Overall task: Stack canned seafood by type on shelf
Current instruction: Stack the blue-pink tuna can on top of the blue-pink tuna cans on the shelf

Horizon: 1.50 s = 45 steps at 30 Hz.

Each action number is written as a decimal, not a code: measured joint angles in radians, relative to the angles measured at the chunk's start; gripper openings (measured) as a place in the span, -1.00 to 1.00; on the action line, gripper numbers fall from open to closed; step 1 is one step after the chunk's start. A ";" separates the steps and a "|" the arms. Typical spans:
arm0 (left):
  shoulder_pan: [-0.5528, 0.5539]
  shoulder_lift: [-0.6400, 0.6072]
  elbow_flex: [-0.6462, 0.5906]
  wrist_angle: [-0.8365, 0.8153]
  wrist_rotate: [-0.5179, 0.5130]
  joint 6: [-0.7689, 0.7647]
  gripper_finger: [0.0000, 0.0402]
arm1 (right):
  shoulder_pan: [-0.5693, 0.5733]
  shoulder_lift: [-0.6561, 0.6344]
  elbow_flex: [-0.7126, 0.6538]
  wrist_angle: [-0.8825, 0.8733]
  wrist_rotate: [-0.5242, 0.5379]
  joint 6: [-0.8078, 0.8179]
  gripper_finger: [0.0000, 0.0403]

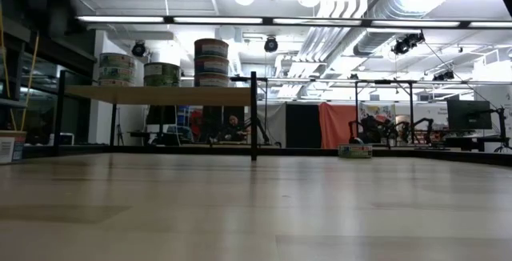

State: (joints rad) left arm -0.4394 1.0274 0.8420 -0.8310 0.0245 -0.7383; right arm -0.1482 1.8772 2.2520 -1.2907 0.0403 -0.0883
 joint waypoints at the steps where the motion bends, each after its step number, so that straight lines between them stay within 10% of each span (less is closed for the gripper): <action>1: -0.066 -0.003 -0.023 0.038 -0.014 -0.057 -0.28 | 0.006 0.001 -0.020 -0.004 -0.014 0.014 0.37; 8: -0.440 0.054 -0.051 0.045 -0.083 -0.270 -0.94 | 0.105 0.002 -0.311 0.058 -0.030 0.119 0.13; 14: -0.674 0.125 -0.050 0.154 -0.205 -0.237 -0.99 | 0.254 0.002 -0.605 0.226 -0.115 0.306 -0.83; 20: -0.771 0.240 -0.050 0.335 -0.139 -0.291 -1.00 | 0.408 0.002 -0.878 0.377 -0.294 0.478 -0.97; 38: -0.660 0.533 -0.044 0.511 0.057 -0.435 -1.00 | 0.518 -0.175 -1.032 0.500 -0.165 0.422 -1.00; 45: -0.422 0.543 -0.046 0.526 -0.137 -0.221 -1.00 | 0.469 -0.393 -1.032 0.433 -0.013 0.423 -1.00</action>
State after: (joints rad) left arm -0.8609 1.5702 0.7965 -0.3048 -0.1123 -0.9596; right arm 0.3212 1.4843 1.2205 -0.8573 0.0272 0.3347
